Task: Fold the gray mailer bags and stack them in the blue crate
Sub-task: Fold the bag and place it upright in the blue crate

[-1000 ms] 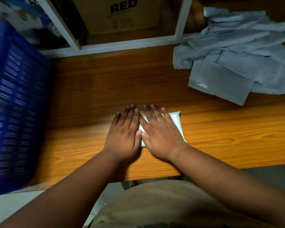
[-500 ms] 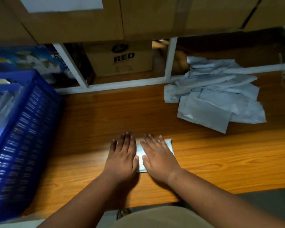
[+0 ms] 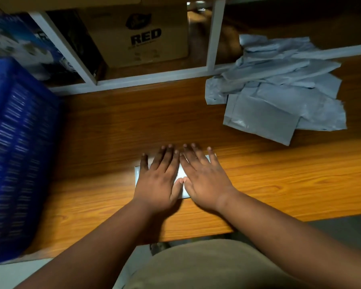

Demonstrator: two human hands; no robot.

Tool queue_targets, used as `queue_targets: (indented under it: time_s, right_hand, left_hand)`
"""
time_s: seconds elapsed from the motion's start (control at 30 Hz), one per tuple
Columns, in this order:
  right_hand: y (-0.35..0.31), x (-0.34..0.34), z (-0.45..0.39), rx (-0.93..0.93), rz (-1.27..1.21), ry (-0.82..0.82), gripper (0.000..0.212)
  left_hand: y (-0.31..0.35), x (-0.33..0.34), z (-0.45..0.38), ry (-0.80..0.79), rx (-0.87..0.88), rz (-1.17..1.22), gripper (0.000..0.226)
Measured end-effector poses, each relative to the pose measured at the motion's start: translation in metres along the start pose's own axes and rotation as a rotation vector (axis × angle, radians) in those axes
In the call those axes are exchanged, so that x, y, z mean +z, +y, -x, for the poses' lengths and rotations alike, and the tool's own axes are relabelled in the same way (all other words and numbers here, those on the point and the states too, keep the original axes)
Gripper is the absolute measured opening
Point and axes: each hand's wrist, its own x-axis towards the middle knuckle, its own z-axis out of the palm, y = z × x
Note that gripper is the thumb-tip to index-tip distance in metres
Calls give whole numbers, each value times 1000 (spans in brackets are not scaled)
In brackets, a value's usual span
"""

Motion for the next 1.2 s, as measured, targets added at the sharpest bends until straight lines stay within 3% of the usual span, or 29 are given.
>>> queue_targets:
  time_s: [0.4, 0.53, 0.67, 0.77, 0.87, 0.93, 1.07, 1.2]
  right_hand:
    - [3, -1, 1, -22, -32, -19, 76]
    - [11, -11, -1, -75, -81, -84, 81]
    - [22, -34, -8, -167, -91, -170, 92]
    - [14, -51, -18, -227, -46, -201, 98]
    - [-2, -64, -34, -257, -58, -239, 103]
    - [-10, -73, -49, -286, -63, -268, 91]
    - [-22, -105, -77, -443, -78, -276, 15]
    - [-54, -173, -117, -515, -136, -226, 7]
  left_hand:
    - [-7, 1, 2, 13, 22, 86, 86]
    - [-9, -16, 7, 46, 10, 128, 99]
    - [-10, -52, 14, -103, -76, 16, 111]
    - [-9, -64, 17, -210, -219, 86, 95]
    - [-13, -74, 21, -247, -234, 115, 68]
    - [-18, -87, 26, -226, -244, 176, 50]
    - [-40, -128, 46, -193, -312, 219, 27]
    - [-80, -185, 83, -19, -412, 237, 20]
